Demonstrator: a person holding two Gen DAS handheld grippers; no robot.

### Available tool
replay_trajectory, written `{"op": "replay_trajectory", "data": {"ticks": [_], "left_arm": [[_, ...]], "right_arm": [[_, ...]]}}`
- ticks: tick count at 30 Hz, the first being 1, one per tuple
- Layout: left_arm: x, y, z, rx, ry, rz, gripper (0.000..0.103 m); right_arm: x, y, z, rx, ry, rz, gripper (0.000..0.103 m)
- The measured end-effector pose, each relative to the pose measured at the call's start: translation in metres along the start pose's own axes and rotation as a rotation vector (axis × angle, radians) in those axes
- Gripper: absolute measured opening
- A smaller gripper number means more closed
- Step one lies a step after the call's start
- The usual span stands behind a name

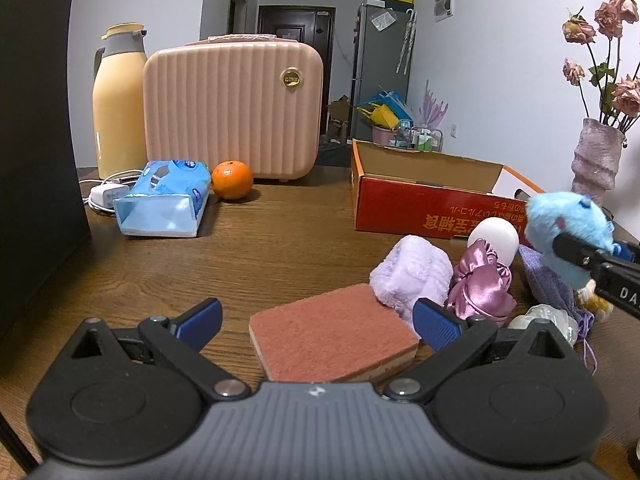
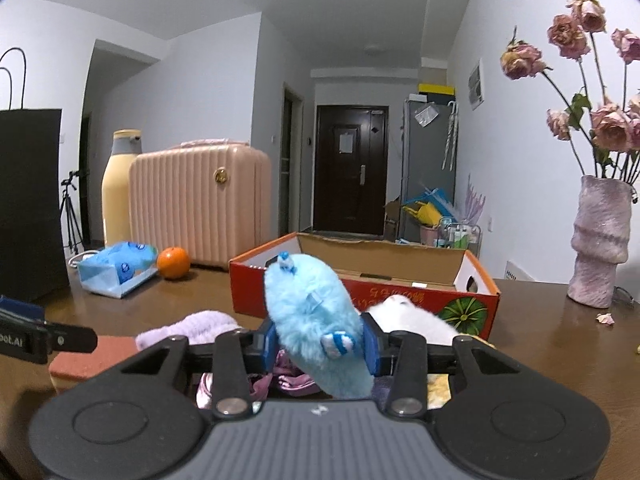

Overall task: Organize soft objects
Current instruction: 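Grasp the light-blue plush toy with the right gripper and lift it, then close the left gripper on the red scouring sponge while the right gripper holds the plush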

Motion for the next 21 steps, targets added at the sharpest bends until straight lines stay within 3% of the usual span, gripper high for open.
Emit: {"op": "replay_trajectory", "data": {"ticks": [21], "left_arm": [[-0.01,-0.013,0.006,0.007,-0.026,-0.052,0.103]], "right_arm": [[0.019,0.033,0.06,-0.133,-0.119,0.099,0.04]]}}
Point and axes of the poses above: each gripper's, at about its wrist camera, not at the fingertips, and y roughly against the way its jaws point, z to its right, x to its top, the point moved 9 cm from there along -y, roughly the way its jaws point, and after that the axes turned 3 degrees about -x, right-handed, at the moved point
